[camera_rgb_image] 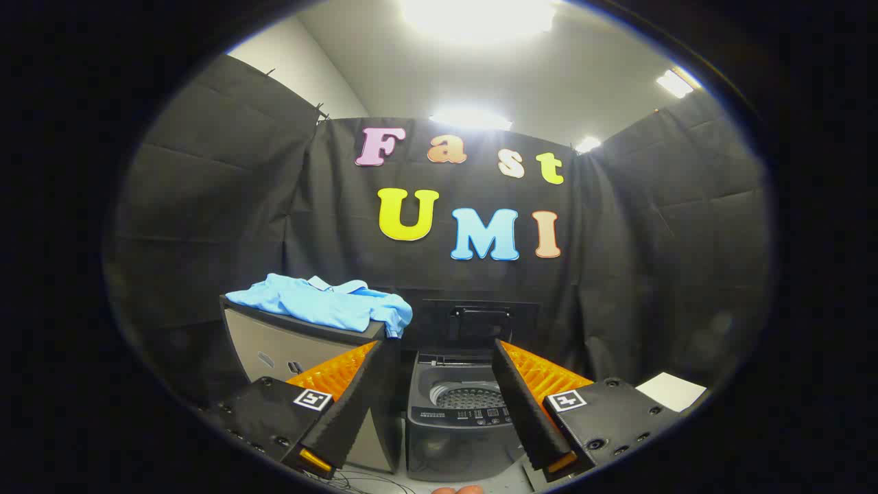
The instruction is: Put the clothes into the washing machine and then close the washing machine lid.
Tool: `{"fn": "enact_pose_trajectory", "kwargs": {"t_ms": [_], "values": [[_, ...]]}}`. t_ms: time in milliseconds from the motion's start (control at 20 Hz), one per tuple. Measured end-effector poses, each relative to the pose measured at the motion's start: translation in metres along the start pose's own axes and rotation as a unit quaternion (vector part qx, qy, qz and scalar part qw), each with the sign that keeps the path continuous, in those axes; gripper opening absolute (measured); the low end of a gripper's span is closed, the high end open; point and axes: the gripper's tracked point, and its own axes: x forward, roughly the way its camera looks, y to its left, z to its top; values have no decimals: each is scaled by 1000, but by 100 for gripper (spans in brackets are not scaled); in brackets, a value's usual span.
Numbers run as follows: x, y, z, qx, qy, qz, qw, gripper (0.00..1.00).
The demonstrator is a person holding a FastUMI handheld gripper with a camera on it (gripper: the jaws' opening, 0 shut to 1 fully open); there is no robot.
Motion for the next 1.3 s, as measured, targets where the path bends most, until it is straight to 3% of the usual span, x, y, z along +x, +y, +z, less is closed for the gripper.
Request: {"fn": "enact_pose_trajectory", "kwargs": {"t_ms": [400, 1300], "values": [[22, 15, 9, 10, 0, 25, 1000, 98], [26, 20, 30, 2, -16, 25, 1000, 98]]}}
